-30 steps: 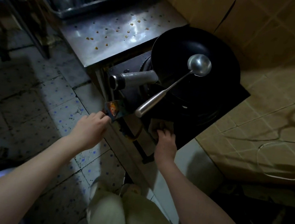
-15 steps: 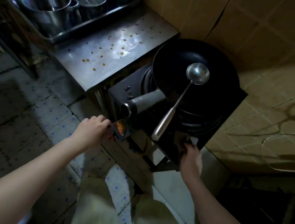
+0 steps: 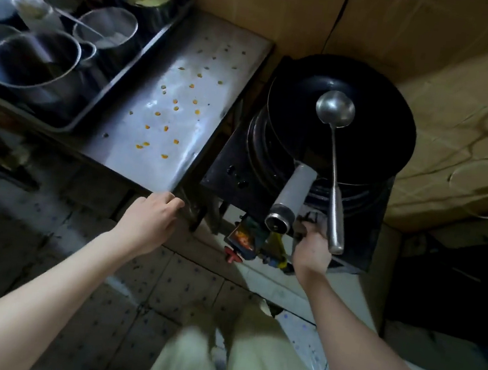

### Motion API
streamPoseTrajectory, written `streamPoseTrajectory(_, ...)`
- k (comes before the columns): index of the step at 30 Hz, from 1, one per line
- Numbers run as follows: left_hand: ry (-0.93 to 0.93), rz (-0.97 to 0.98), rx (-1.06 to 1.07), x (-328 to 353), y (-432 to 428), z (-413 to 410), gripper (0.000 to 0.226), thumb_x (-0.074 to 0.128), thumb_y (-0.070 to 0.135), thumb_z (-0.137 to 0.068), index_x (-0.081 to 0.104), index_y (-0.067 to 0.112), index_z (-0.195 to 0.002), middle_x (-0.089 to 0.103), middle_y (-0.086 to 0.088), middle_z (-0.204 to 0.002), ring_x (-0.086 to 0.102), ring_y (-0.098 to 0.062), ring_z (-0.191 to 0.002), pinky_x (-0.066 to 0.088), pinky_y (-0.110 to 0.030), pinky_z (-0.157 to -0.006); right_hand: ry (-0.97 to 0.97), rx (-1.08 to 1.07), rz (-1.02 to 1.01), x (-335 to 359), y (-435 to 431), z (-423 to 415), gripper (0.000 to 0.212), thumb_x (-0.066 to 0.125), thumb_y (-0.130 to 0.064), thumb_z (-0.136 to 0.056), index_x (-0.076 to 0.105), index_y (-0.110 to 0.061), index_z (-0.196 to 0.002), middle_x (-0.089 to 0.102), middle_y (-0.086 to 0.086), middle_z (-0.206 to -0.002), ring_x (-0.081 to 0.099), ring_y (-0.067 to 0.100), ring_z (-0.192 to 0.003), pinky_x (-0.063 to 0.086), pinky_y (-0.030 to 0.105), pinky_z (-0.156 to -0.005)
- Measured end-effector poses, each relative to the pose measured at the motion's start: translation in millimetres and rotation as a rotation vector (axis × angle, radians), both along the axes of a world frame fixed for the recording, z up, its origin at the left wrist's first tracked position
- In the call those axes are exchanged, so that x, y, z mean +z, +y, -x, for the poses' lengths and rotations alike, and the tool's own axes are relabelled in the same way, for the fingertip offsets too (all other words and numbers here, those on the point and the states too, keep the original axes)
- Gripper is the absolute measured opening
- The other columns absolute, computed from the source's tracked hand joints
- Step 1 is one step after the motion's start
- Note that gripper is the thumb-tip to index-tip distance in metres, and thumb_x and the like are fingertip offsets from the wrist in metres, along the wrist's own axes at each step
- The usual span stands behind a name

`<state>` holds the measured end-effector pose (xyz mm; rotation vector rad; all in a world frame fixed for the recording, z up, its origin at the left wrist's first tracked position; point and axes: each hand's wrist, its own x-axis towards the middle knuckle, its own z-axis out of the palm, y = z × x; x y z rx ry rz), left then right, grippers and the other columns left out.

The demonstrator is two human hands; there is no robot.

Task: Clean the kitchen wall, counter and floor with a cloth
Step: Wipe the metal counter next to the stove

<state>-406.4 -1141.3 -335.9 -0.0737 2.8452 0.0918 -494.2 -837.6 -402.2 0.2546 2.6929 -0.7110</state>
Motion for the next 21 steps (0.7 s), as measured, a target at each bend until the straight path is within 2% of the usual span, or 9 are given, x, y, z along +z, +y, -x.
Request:
streamPoseTrajectory(3,-0.008,-0.015,-0.034,-1,-1,17,0.038,0.052,0.022,-0.089,0.051,0.015,-0.127,0.055,-0.007,-0.120,0.058,-0.030,-0.101,0.044,-0.036,-0.077,0.045,-0.144,0.080,2,-6,2,0.041,0.035,-0.007,-0.097,0.049,-0.020,-0.133,0.052,0.010,-0.133,0.052,0.029,-0.116,0.042,0.026,-0.081)
streamPoseTrajectory(7,-0.016,-0.004,-0.039,1,-6,32,0.038,0.050,0.026,-0.091,0.048,0.017,-0.128,0.053,-0.007,-0.121,0.057,-0.028,-0.102,0.045,-0.037,-0.079,0.087,-0.173,0.235,3,-13,-1,0.042,0.036,0.000,-0.094,0.052,-0.015,-0.129,0.056,0.008,-0.126,0.054,0.026,-0.112,0.035,0.017,-0.078)
streamPoseTrajectory(9,-0.017,0.017,-0.038,1,-13,39,0.038,0.049,0.027,-0.092,0.047,0.017,-0.129,0.053,-0.006,-0.120,0.057,-0.027,-0.102,0.046,-0.037,-0.081,0.125,-0.221,0.261,3,-23,1,0.042,0.037,0.006,-0.089,0.058,-0.013,-0.119,0.059,0.009,-0.118,0.057,0.026,-0.105,0.042,0.025,-0.078)
streamPoseTrajectory(11,-0.002,0.015,-0.044,2,-18,46,0.038,0.049,0.025,-0.092,0.047,0.016,-0.129,0.054,-0.007,-0.119,0.057,-0.028,-0.102,0.046,-0.037,-0.081,0.138,-0.155,0.238,1,-31,-2,0.032,0.043,0.007,-0.087,0.058,-0.007,-0.111,0.058,0.012,-0.113,0.057,0.029,-0.103,0.047,0.032,-0.080)
streamPoseTrajectory(13,0.015,-0.006,-0.059,2,-26,56,0.036,0.049,0.025,-0.093,0.049,0.016,-0.127,0.055,-0.007,-0.119,0.057,-0.028,-0.101,0.045,-0.037,-0.079,0.013,-0.162,0.313,-7,-40,-6,0.042,0.055,0.004,-0.083,0.049,-0.008,-0.124,0.054,0.015,-0.123,0.053,0.032,-0.113,0.046,0.039,-0.094)
streamPoseTrajectory(15,0.019,-0.009,-0.084,0,-37,65,0.033,0.048,0.026,-0.093,0.050,0.017,-0.125,0.054,-0.006,-0.120,0.057,-0.027,-0.101,0.045,-0.036,-0.080,-0.085,-0.196,0.424,-9,-56,-9,0.057,0.059,-0.001,-0.085,0.038,-0.012,-0.138,0.047,0.011,-0.136,0.046,0.028,-0.125,0.036,0.026,-0.102)
streamPoseTrajectory(17,0.005,-0.011,-0.105,-4,-51,76,0.031,0.048,0.027,-0.093,0.050,0.017,-0.122,0.054,-0.005,-0.120,0.056,-0.027,-0.102,0.047,-0.037,-0.081,-0.009,-0.145,0.389,-11,-80,-3,0.047,0.048,0.001,-0.091,0.044,-0.008,-0.136,0.045,0.011,-0.139,0.042,0.025,-0.130,0.027,0.014,-0.099)
streamPoseTrajectory(18,-0.002,-0.010,-0.114,-7,-59,82,0.032,0.048,0.028,-0.093,0.050,0.017,-0.122,0.053,-0.005,-0.122,0.056,-0.027,-0.104,0.047,-0.037,-0.082,0.067,-0.143,0.347,-11,-93,4,0.043,0.044,0.007,-0.090,0.050,-0.005,-0.132,0.047,0.013,-0.137,0.042,0.026,-0.129,0.024,0.014,-0.101)
streamPoseTrajectory(21,-0.018,-0.010,-0.159,-13,-89,100,0.037,0.046,0.029,-0.094,0.046,0.020,-0.130,0.050,-0.003,-0.129,0.052,-0.025,-0.113,0.042,-0.035,-0.089,0.221,-0.090,0.156,-10,-130,18,0.044,0.042,0.009,-0.088,0.057,-0.006,-0.127,0.054,0.012,-0.131,0.045,0.026,-0.121,0.032,0.027,-0.105)
